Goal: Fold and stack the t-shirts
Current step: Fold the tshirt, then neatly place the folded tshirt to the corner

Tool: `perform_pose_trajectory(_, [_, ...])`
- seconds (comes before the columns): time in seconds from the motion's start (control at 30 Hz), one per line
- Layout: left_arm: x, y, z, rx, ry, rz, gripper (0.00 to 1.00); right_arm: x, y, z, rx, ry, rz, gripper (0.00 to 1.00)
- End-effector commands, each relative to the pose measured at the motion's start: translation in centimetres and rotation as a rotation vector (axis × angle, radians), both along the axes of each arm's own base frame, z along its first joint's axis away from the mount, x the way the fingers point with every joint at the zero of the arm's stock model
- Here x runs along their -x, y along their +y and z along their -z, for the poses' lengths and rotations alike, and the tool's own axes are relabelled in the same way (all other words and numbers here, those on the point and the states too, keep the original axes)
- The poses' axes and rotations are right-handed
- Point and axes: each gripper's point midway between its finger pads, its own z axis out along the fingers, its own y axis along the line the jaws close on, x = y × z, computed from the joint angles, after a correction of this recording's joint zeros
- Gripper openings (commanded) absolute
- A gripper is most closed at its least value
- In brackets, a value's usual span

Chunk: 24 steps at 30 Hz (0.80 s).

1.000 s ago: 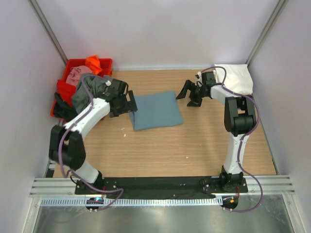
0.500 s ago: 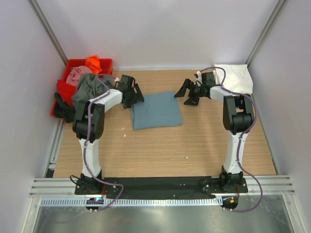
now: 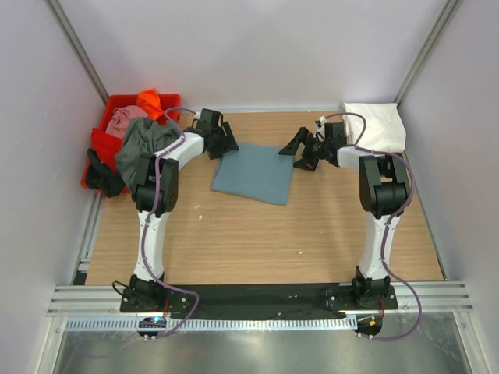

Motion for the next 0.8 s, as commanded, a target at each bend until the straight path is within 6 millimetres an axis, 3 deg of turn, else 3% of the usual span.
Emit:
perform_pose_trajectory(0.0, [2.5,0.7,3.4,-0.039,0.127,0.025,0.69,3.2,-2.5,5.2,0.137,0.166,0.141,1.00])
perform_pose_trajectory(0.13, [2.8,0.8,3.2,-0.039,0.127,0.025,0.68,4.8,-3.1,5.0,0.149,0.213,0.178,1.00])
perform_pose_trajectory(0.27, [2.9,0.7,2.9,-0.037,0.125,0.029,0.68,5.1,-3.2,6.0,0.158,0.230,0.203,1.00])
perform_pose_trajectory(0.43, [3.0,0.2,3.0,-0.018,0.132,0.034,0.68,4.3,0.9,7.3,0.009,0.239,0.160,0.98])
perform_pose_trajectory(0.57, [3.1,0.1,3.0,-0.014,0.137,0.034,0.68,4.7,2.3,7.9,-0.080,0.233,0.177,0.93])
perform_pose_trajectory(0.73, [3.5,-0.5,2.9,-0.005,0.142,0.044,0.68,4.4,3.4,4.8,-0.205,0.157,0.182,0.77])
perform_pose_trajectory(0.77, [3.5,-0.5,2.8,-0.005,0.142,0.046,0.68,4.4,3.4,4.5,-0.207,0.149,0.183,0.65])
